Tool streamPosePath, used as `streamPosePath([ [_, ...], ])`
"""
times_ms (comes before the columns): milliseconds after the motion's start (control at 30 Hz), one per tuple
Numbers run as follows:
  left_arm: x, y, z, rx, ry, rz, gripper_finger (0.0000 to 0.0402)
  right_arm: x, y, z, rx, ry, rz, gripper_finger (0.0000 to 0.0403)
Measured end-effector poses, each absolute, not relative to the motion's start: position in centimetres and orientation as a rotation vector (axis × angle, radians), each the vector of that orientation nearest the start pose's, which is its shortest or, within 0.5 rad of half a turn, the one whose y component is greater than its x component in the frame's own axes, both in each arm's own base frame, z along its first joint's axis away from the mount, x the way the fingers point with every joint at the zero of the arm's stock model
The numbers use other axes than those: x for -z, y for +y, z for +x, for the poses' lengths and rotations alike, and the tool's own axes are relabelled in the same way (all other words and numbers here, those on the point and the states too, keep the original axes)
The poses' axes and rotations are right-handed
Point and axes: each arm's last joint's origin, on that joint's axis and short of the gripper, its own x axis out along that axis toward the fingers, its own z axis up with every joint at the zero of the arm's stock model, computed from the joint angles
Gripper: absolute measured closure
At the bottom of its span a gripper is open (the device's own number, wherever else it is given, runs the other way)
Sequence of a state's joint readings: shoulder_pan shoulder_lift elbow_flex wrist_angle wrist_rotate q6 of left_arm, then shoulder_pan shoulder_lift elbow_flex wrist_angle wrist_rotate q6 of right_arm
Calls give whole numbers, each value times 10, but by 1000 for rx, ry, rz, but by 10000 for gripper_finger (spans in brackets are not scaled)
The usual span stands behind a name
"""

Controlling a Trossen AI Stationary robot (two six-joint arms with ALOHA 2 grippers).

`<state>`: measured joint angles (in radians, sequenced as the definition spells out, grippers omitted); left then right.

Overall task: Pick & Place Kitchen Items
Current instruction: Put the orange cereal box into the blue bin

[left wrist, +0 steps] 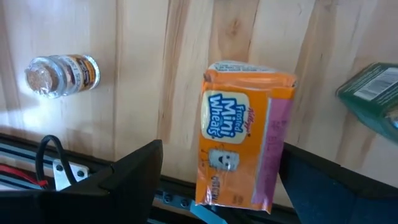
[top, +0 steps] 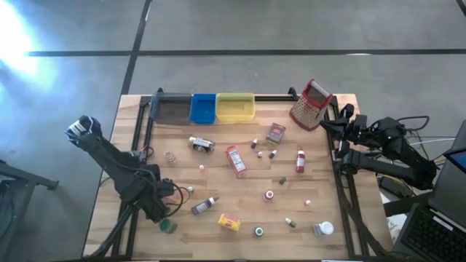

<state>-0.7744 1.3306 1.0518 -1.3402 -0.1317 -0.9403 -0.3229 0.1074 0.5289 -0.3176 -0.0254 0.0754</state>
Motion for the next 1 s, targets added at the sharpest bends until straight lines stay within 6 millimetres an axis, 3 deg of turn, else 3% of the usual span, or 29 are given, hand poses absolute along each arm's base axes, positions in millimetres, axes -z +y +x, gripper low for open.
streamPosePath([
  [367, -243, -129, 143, -214, 1499, -29, 90, -297, -16, 50, 293, -114, 58, 394],
  [1000, -245, -128, 139, -43, 1480, -56, 90, -297, -16, 50, 293, -114, 58, 394],
])
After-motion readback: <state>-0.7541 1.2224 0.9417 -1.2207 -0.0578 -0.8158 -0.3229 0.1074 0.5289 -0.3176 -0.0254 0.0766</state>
